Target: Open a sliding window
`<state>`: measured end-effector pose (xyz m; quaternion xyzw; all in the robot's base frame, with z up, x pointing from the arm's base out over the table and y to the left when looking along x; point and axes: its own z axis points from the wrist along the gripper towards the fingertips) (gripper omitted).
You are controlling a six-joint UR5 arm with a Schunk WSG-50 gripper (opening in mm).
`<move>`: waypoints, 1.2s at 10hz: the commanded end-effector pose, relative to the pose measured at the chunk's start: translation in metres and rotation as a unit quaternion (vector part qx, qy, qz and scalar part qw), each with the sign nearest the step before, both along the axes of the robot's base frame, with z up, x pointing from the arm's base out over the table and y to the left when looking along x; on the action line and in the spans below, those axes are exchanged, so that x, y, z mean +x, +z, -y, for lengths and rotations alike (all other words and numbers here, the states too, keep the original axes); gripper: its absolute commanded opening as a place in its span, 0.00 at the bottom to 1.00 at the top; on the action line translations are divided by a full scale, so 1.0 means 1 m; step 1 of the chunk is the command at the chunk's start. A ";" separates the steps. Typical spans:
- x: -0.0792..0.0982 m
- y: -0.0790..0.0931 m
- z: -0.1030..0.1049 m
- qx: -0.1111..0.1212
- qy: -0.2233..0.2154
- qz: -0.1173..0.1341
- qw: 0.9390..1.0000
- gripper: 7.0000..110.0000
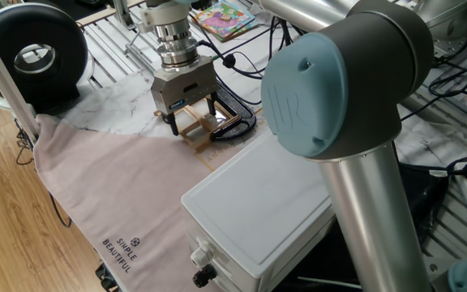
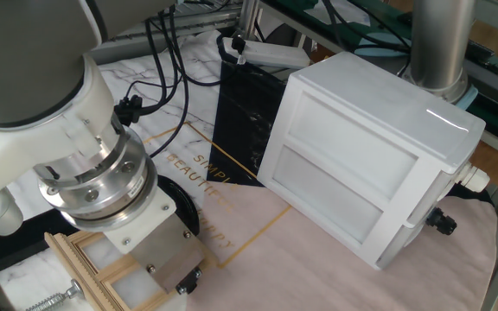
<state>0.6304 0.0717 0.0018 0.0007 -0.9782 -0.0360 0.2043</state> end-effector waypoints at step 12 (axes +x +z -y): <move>0.003 0.001 -0.006 0.007 -0.004 -0.003 1.000 0.36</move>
